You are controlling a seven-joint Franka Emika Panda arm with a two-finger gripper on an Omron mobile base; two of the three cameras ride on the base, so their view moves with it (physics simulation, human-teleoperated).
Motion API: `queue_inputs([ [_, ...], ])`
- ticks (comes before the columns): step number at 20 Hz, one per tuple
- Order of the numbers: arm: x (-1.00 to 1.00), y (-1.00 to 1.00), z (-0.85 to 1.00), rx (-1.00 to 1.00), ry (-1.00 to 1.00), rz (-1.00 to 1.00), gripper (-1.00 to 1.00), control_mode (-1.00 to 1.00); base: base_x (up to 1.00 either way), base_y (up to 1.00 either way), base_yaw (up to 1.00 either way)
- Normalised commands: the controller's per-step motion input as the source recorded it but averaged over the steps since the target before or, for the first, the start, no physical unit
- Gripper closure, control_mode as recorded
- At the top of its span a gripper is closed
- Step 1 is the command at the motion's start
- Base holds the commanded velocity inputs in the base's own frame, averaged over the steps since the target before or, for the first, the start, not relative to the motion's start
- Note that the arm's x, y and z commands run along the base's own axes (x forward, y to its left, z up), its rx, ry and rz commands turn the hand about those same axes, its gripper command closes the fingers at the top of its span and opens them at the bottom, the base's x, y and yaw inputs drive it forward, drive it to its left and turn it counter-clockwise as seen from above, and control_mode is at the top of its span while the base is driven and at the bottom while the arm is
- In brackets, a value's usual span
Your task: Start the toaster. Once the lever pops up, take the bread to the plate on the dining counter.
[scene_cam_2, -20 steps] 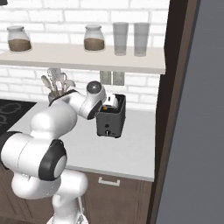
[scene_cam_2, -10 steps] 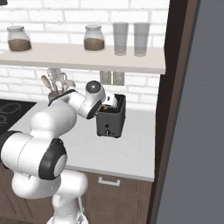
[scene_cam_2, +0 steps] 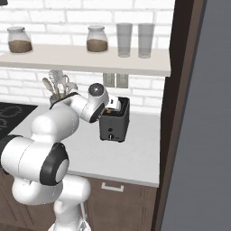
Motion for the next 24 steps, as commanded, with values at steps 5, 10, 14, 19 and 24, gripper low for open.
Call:
queue_inputs([
  [5, 0.0, 0.0, 0.0, 0.0, 0.0, 0.0, -1.0, -1.0, 0.0, 0.0, 0.0],
  [10, 0.0, 0.0, 0.0, 0.0, 0.0, 0.0, -1.0, -1.0, 0.0, 0.0, 0.0],
  [14, 0.0, 0.0, 0.0, 0.0, 0.0, 0.0, -1.0, -1.0, 0.0, 0.0, 0.0],
  [19, 0.0, 0.0, 0.0, 0.0, 0.0, 0.0, -1.0, -1.0, 0.0, 0.0, 0.0],
  [24, 0.0, 0.0, 0.0, 0.0, 0.0, 0.0, -1.0, -1.0, 0.0, 0.0, 0.0],
])
